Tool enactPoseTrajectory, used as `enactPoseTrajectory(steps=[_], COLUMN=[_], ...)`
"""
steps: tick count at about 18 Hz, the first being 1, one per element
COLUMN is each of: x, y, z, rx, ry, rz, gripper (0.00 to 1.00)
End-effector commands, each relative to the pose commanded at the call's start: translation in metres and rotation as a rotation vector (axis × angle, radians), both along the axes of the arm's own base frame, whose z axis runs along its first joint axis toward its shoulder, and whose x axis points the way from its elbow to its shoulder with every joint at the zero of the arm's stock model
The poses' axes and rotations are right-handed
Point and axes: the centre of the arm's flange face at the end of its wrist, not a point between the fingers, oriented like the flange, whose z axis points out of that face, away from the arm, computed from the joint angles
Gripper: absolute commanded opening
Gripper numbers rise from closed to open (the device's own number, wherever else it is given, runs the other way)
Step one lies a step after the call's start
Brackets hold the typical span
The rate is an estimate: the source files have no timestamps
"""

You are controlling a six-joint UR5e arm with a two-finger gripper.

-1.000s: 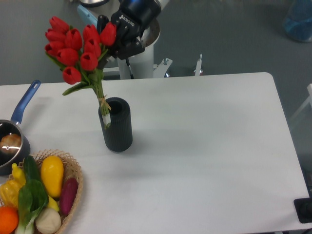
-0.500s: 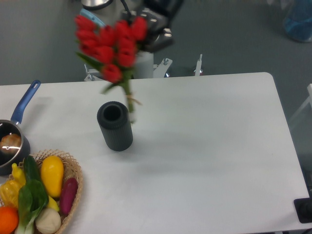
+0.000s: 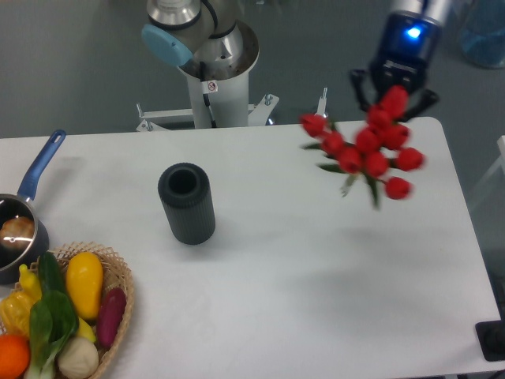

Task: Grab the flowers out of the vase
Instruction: 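Carry the held tulips away from the vase across the table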

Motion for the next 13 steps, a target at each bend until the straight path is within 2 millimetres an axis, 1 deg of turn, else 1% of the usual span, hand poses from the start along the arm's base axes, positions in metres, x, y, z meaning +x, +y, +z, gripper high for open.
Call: enactPoseTrajectory(steps=[2,4,5,6,7,9,11,13], x=[-0.006,-0.007,-0.009,-0.013,-0.015,-0.023,-0.018,-0.018], y=[0.016,0.022,0.025,0.032,0.042,0.046,0.061,0.070], z=[-0.016,-0.031,-0.035,-0.040,-0.039,-0.045,-0.051,-0.055], rx=[-0.070,-0.170,-0.231,-0.285,-0.327,-0.392,-0.456,-0.503], ry=[-0.009,-0.018,-0.012,0.002,0.021,0.035,0.061,0.081], rz=[-0.021,-0.013,-0.005,-0.019,-0.032,-0.036,-0.094,-0.129], gripper=[0.00,0.00,0.00,0.00,0.00,0.00,0.00,0.00])
